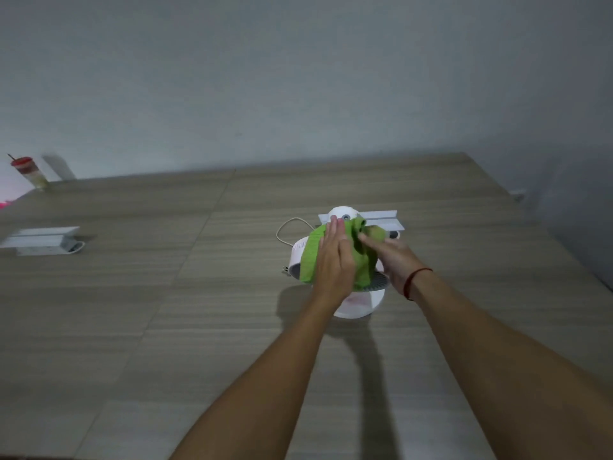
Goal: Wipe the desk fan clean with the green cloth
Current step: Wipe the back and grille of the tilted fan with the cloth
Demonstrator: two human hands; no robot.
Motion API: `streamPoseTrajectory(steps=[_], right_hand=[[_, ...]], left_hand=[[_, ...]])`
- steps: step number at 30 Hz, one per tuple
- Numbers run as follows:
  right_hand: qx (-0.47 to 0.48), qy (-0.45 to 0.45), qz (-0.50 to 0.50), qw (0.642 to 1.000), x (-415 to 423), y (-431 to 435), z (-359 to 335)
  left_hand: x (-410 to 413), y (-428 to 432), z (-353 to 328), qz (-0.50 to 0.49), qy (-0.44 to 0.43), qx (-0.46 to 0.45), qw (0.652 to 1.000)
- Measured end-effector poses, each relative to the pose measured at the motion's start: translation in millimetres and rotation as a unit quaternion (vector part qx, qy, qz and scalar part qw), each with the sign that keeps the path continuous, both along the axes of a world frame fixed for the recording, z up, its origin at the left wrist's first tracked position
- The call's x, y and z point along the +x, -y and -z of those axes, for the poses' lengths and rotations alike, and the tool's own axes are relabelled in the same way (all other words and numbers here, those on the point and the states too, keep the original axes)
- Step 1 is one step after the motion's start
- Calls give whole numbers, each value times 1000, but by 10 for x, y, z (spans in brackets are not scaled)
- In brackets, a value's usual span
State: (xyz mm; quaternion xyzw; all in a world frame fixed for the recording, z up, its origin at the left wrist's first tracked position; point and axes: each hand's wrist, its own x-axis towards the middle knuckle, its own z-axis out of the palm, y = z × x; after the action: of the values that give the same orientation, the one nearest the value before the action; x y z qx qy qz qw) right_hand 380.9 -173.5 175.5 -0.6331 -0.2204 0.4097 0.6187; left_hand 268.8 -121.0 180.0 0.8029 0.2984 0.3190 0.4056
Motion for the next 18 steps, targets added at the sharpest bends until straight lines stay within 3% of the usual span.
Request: streamPoseTrajectory(steps=[5, 9, 12, 13, 15, 16, 18], right_hand=[[-6, 28, 151, 988, 71, -122, 82], [-54, 125, 245, 960, 152, -95, 112], [-61, 222, 195, 953, -75, -185, 108], [-79, 295, 153, 940, -176, -216, 129], [-128, 448, 90, 880, -284, -258, 196], [-125, 481, 83, 864, -278, -260, 208], [-82, 461, 106, 877, -215, -254, 226]], left_hand=[[-107, -323, -13, -78, 26, -14, 997], [-160, -653, 129, -135, -28, -85, 987], [-170, -694, 251, -102, -61, -105, 987], [-172, -689, 283, -99, -61, -95, 989], [-158, -685, 320, -111, -60, -93, 988], [-149, -701, 349, -121, -62, -96, 986], [-99, -738, 428, -133, -66, -87, 985]])
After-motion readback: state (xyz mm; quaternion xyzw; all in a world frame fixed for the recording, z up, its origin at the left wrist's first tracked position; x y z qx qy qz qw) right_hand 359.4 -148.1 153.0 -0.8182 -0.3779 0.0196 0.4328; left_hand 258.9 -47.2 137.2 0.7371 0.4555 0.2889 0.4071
